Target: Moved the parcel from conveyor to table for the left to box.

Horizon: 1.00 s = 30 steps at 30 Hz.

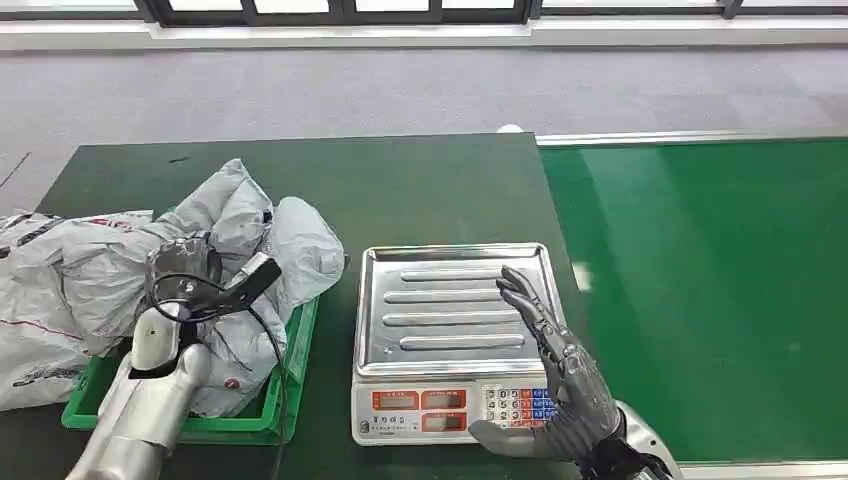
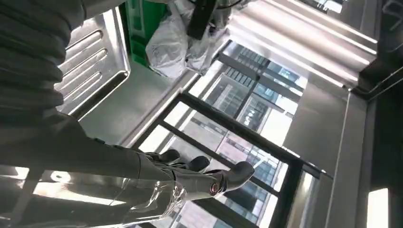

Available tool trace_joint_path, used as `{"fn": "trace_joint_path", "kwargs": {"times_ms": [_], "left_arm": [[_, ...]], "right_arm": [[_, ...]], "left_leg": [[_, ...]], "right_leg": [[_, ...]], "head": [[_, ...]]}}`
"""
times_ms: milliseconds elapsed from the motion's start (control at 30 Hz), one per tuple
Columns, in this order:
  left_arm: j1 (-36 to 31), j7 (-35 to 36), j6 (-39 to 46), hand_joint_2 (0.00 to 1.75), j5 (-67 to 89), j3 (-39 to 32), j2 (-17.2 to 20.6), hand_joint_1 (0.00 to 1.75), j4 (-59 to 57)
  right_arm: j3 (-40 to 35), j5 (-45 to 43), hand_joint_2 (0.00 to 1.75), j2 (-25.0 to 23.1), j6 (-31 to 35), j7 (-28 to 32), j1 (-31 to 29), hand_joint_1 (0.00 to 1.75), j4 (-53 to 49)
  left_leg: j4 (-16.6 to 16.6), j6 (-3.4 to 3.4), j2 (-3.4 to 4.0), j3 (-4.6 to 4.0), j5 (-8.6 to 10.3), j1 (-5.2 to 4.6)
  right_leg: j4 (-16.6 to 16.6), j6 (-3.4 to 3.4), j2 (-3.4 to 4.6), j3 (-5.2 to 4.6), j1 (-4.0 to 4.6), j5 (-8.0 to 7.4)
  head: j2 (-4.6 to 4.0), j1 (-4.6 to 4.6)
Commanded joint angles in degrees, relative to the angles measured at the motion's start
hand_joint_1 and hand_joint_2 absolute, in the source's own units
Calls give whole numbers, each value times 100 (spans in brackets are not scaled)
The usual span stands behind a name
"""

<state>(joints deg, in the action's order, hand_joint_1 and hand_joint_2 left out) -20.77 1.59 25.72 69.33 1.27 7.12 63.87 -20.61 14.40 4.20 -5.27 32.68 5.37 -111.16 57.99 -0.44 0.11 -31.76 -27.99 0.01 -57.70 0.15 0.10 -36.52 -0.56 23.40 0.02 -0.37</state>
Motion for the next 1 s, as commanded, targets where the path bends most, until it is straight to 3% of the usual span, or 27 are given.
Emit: {"fn": "trace_joint_path", "kwargs": {"times_ms": [33,67,133,200,433,533,633,733,833,867,1000], "left_arm": [[1532,-2318,1011,0,-3959,181,-941,0,2817],[1916,-2997,635,0,-5247,444,-1059,0,3421],[2659,-4007,758,0,-6297,592,-1206,0,4336],[2886,-4015,802,0,-6318,627,-1143,0,4581],[2721,-4016,757,0,-6443,528,-1084,0,4424],[2962,-4159,322,0,-7100,449,-1274,0,5549],[3156,-4159,-603,0,-7865,339,-1362,0,5216],[3038,-4159,-1054,0,-7894,-158,-1788,0,5395],[3020,-4159,-1208,0,-7674,-224,-1860,0,5617],[3042,-4159,-1189,0,-7580,-191,-1865,0,5624],[3003,-4159,-1269,0,-7388,-62,-1810,0,5608]], "right_arm": [[-122,-247,0,68,190,94,-90,0,304],[0,-327,0,125,199,163,63,0,307],[264,-519,0,79,63,286,298,0,406],[299,-519,0,51,19,342,316,0,454],[294,-506,0,-6,-1,341,279,0,441],[367,-627,0,-116,-326,273,305,0,509],[541,-790,0,-187,-607,322,349,0,559],[636,-1054,0,-402,-1056,276,-133,0,836],[693,-1207,0,-542,-1209,123,-458,0,972],[740,-1274,175,-564,-1233,99,-488,0,951],[890,-1321,175,-588,-1332,82,-341,0,794]], "left_leg": [[-4,3,-2,5,-3,1],[-8,2,-1,8,-4,5],[-6,6,-4,10,-8,2],[-14,12,13,25,-21,0],[-3,21,-4,5,-30,0],[-3,23,-4,-42,-35,3],[0,16,17,-40,-39,8],[-7,15,11,-28,-35,0],[-3,14,29,-35,-35,8],[-1,14,33,-37,-38,7],[-6,14,6,-32,-33,2]], "right_leg": [[8,4,-1,9,1,2],[17,4,1,17,5,0],[15,7,-1,18,2,4],[22,12,16,25,0,11],[15,23,-5,14,1,28],[17,23,-6,18,3,30],[17,20,15,17,7,30],[15,17,8,25,0,29],[19,17,26,19,7,20],[14,17,29,16,5,22],[15,17,3,25,0,28]], "head": [[0,0],[0,0],[0,0],[2,-2],[0,0],[0,-2],[0,0],[0,0],[0,0],[0,0],[0,0]]}}
